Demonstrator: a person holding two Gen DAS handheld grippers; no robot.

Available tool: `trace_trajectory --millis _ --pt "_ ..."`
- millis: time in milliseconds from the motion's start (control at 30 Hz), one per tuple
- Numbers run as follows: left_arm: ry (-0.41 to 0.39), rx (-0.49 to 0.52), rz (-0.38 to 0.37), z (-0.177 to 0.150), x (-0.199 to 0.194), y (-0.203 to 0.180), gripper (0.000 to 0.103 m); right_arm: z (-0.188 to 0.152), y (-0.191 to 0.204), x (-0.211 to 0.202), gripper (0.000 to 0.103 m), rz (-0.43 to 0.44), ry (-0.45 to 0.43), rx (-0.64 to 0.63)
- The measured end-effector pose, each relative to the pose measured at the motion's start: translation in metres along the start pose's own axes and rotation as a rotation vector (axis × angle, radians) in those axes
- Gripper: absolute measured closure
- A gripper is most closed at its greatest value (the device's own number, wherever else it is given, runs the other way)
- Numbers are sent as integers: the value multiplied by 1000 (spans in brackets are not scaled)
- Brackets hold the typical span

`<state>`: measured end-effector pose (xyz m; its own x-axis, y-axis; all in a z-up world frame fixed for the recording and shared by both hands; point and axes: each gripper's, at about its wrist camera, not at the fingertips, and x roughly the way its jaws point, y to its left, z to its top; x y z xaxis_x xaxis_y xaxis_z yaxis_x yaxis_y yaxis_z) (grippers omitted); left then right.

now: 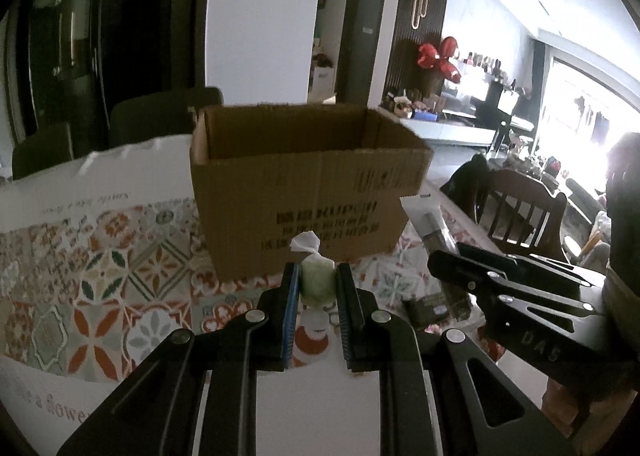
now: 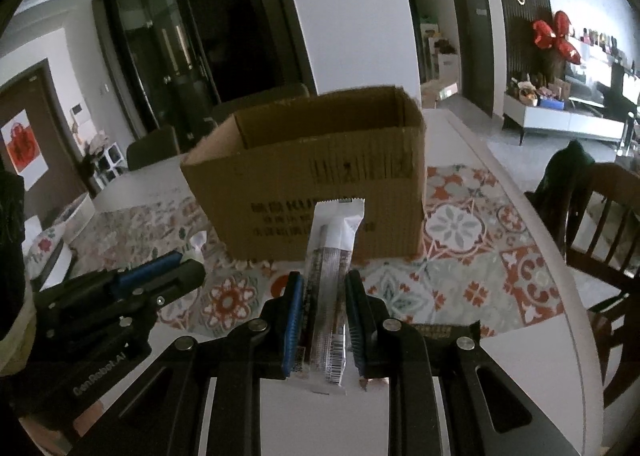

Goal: Organize snacks
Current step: 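Lift both held snacks and carry them over the cardboard box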

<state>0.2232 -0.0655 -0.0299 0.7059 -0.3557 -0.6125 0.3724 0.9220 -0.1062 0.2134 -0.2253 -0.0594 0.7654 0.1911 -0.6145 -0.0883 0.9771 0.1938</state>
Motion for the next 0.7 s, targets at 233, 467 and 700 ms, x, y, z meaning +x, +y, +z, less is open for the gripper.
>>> trace_trajectory --millis 233,467,700 --pt "-58 20 -8 19 -11 -3 84 13 3 -11 80 13 -47 3" --pt "-110 39 0 41 -17 -5 84 36 4 -24 80 17 -118 -9" --pt "-147 51 21 60 -17 -2 84 58 3 -23 80 1 -148 -28"
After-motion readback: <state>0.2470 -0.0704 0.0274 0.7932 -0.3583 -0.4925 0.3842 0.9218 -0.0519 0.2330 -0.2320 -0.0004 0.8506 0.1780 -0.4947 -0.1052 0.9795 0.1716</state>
